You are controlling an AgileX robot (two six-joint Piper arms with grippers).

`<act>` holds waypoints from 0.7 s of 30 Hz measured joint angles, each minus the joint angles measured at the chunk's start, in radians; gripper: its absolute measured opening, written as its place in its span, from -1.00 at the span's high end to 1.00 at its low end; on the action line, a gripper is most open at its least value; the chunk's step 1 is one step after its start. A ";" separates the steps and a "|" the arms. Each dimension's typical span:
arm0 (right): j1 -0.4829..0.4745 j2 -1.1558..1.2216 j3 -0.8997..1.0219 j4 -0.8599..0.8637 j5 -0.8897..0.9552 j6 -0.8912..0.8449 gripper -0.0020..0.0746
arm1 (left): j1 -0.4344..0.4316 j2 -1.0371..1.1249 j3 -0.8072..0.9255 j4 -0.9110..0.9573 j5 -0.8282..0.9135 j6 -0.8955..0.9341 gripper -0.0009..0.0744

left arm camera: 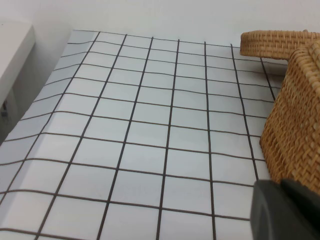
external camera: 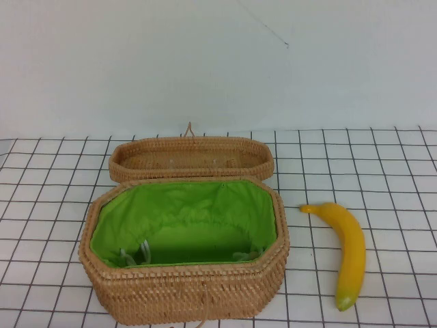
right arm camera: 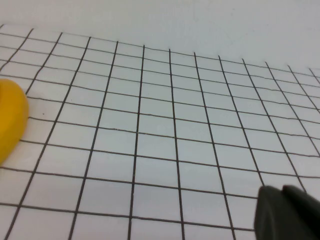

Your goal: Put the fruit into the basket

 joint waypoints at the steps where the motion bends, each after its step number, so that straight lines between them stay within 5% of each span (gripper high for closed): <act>1: 0.000 0.000 0.000 0.000 0.000 0.000 0.95 | 0.000 0.000 0.000 0.000 0.000 0.000 0.97; 21: 0.000 0.000 0.000 0.078 -0.484 0.233 0.95 | 0.000 0.000 0.000 0.000 0.000 0.000 0.97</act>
